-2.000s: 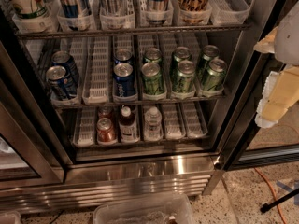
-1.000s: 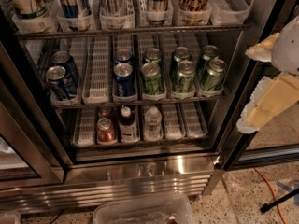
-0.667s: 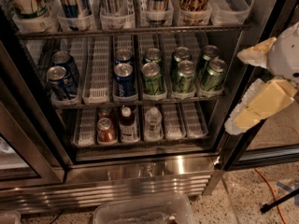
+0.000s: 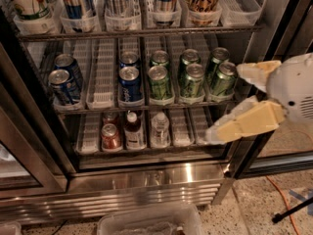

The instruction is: Pick green can from middle shelf of fridge

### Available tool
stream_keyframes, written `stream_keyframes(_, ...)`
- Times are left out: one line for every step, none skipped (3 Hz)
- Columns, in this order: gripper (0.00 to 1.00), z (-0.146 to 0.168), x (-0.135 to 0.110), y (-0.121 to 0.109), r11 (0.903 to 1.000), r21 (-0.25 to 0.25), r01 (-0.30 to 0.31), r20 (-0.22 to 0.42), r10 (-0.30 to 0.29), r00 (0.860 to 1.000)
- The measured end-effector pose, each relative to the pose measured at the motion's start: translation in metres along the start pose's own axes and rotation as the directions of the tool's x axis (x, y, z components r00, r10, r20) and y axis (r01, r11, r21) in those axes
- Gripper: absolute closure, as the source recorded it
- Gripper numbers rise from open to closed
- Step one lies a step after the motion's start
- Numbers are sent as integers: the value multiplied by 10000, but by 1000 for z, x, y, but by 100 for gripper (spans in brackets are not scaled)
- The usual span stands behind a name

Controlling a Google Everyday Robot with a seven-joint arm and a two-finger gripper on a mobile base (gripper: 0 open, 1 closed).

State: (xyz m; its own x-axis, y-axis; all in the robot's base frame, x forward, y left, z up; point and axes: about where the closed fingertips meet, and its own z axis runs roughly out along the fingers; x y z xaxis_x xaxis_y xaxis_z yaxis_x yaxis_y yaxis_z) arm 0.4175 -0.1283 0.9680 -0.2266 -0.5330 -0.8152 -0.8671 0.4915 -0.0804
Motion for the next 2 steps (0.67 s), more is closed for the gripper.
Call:
stream_keyframes(0,12,-19,20,9997,-208,-136,1531,166,9881)
stream_keyframes(0,9,-42,27,9988,-415,-256,2311,345,9723)
